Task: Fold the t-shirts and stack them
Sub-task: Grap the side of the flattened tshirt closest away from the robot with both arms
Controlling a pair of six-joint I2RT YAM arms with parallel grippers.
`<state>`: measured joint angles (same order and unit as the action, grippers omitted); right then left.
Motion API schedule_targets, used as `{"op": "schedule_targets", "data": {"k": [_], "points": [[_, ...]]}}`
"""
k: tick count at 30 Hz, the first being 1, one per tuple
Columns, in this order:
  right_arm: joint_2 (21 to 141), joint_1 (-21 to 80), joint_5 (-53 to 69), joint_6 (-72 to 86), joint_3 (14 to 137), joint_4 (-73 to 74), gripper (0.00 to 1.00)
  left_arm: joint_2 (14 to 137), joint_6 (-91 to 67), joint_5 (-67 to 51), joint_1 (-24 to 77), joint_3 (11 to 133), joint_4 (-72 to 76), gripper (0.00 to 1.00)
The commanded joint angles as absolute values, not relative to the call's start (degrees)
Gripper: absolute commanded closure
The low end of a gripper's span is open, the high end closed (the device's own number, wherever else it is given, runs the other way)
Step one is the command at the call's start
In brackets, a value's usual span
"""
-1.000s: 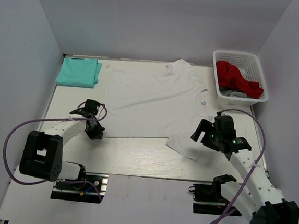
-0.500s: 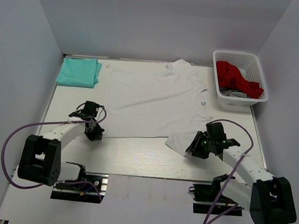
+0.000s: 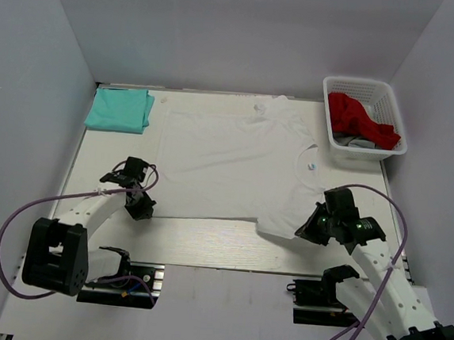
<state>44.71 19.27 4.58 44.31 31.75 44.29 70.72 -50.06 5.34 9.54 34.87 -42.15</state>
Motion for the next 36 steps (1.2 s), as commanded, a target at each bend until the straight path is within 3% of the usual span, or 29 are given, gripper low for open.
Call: {"op": "schedule_targets", "data": {"k": [1, 7, 16, 22, 28, 35, 36], "points": [[43.8, 19.6, 4.8, 46.5, 31.6, 53.3, 1.00, 65.9, -51.2, 3.4, 9.7, 33.8, -45.0, 1.00], [47.0, 19.6, 6.8, 43.7, 33.5, 45.0, 1.00, 64.8, -49.2, -0.3, 9.7, 36.0, -42.6, 1.00], [56.4, 19.0, 2.2, 42.7, 42.7, 34.2, 1.00, 75.8, -47.6, -2.3, 9.7, 47.7, -39.6, 1.00], [64.8, 18.4, 0.3, 40.7, 51.7, 32.4, 1.00, 84.0, -47.6, 1.1, 9.1, 58.4, -44.1, 1.00], [72.1, 18.1, 4.3, 39.8, 57.2, 30.8, 1.00, 86.0, -45.4, 1.1, 8.6, 61.1, -48.4, 1.00], [73.7, 17.5, 8.7, 38.9, 52.1, 31.3, 1.00, 80.2, -46.0, 3.0, 8.6, 50.0, -52.0, 0.49], [73.6, 17.4, 9.4, 38.7, 51.0, 30.8, 1.00, 79.5, -46.0, 3.0, 8.6, 47.1, -52.0, 0.47]]}}
